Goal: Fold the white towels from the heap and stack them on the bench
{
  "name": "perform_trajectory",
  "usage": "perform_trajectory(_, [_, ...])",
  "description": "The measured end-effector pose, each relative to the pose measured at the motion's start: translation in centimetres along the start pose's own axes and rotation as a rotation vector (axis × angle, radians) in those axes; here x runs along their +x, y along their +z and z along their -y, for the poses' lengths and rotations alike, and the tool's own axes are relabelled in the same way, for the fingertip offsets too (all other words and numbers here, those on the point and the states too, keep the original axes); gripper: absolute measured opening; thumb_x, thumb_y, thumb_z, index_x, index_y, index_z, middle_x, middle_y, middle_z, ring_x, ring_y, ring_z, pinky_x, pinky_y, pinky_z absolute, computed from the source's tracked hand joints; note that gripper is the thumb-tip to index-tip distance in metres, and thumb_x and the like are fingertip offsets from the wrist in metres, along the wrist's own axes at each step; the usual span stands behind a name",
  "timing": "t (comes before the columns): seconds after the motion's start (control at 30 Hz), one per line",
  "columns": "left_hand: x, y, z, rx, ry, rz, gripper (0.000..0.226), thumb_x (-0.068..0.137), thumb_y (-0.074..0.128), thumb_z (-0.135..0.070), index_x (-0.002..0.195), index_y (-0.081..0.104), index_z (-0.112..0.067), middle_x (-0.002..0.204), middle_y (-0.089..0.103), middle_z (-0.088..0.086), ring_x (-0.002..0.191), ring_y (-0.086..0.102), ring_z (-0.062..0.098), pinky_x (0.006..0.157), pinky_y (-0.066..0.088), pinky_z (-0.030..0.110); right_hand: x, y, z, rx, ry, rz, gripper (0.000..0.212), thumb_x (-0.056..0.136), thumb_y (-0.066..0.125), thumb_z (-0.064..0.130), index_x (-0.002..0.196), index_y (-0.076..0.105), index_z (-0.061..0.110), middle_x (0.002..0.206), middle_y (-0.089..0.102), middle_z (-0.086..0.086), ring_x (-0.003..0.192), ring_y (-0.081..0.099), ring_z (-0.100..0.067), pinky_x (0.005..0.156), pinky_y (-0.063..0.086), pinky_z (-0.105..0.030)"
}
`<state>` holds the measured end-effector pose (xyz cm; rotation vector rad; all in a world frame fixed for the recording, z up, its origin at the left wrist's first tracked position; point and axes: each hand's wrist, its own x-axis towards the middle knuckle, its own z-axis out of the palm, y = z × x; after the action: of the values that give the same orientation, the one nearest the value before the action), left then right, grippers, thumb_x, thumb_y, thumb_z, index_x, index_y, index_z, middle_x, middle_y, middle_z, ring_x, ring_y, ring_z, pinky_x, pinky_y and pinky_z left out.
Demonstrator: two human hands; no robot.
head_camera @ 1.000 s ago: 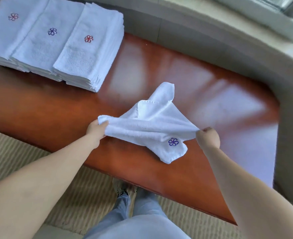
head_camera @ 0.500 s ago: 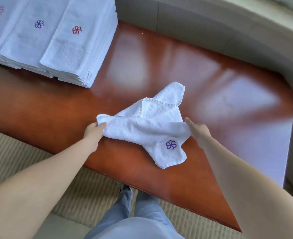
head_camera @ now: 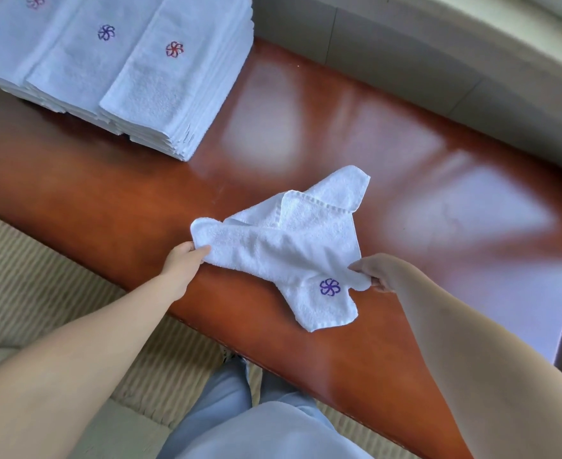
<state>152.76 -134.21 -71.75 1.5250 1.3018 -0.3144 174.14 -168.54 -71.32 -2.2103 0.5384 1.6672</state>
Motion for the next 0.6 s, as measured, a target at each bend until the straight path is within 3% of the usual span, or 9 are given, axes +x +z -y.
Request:
perform_trajectory(0.07, [-0.2,0.0,-0.1,0.013,0.014,-0.004,0.027,0.098,0.063,-0.03,0.111,0.069,-0.007,0.118,0.07,0.005,0.112,0.065,0.022,0.106,0.047,0.044,0.1,0.3,-0.3,0.139,-0.136,-0.06,0.026,0.095,0.066,0.012,0.121,0.067,0.011,0.115,0.066,-0.013,0.091,0.06,-0.021,0.075,0.054,-0.03])
perform_trajectory(0.13, [-0.5,-0.2,0.0,0.022,0.027,-0.006,0.031,0.098,0.063,-0.03,0.109,0.067,-0.002,0.117,0.07,0.007,0.112,0.064,0.026,0.105,0.046,0.043,-0.2,0.4,-0.8,0.229,-0.229,-0.157,0.033,0.095,0.067,0.016,0.128,0.067,0.009,0.127,0.066,-0.013,0.092,0.058,-0.021,0.061,0.049,-0.027])
perform_trajectory(0.23, [-1.3,-0.9,-0.5,0.015,0.059,0.008,0.025,0.097,0.065,-0.032,0.096,0.063,-0.007,0.103,0.065,0.003,0.098,0.059,0.022,0.091,0.043,0.038,-1.9,0.2,-1.5,0.325,-0.295,-0.287,0.007,0.093,0.068,0.02,0.096,0.074,0.021,0.104,0.07,-0.007,0.078,0.058,-0.02,0.06,0.045,-0.025])
perform_trajectory(0.33, [-2.6,-2.0,-2.7,-0.047,0.113,0.005,0.015,0.096,0.067,-0.03,0.089,0.065,-0.017,0.099,0.068,-0.004,0.093,0.064,0.013,0.095,0.045,0.034,-4.8,-0.5,-2.1,0.415,-0.392,-0.366,0.019,0.088,0.069,0.019,0.07,0.064,0.016,0.065,0.049,0.0,0.058,0.039,-0.019,0.052,0.029,-0.025])
perform_trajectory(0.47, [-5.6,-3.9,-7.5,-0.16,0.226,0.039,0.009,0.096,0.068,-0.03,0.089,0.069,-0.023,0.101,0.071,-0.001,0.096,0.067,0.013,0.111,0.045,0.041,-11.1,-1.7,-1.9,0.507,-0.502,-0.438,0.015,0.084,0.068,0.023,0.073,0.062,0.015,0.065,0.046,-0.003,0.06,0.038,-0.02,0.062,0.031,-0.028])
perform_trajectory(0.53, [-7.2,-5.2,-10.1,-0.24,0.278,0.066,0.014,0.096,0.068,-0.03,0.104,0.071,-0.019,0.115,0.071,0.005,0.107,0.066,0.02,0.112,0.045,0.042,-14.6,-2.6,-1.5,0.592,-0.592,-0.473,0.005,0.083,0.067,0.018,0.082,0.064,0.014,0.067,0.042,-0.006,0.061,0.036,-0.02,0.063,0.031,-0.031])
perform_trajectory(0.6, [-8.9,-6.7,-12.9,-0.316,0.332,0.078,0.015,0.096,0.069,-0.029,0.105,0.072,-0.018,0.117,0.069,0.007,0.104,0.062,0.02,0.105,0.048,0.035,-18.1,-4.0,-1.2,0.701,-0.66,-0.519,0.006,0.083,0.067,0.015,0.088,0.068,0.014,0.067,0.043,-0.006,0.058,0.035,-0.019,0.063,0.033,-0.031])
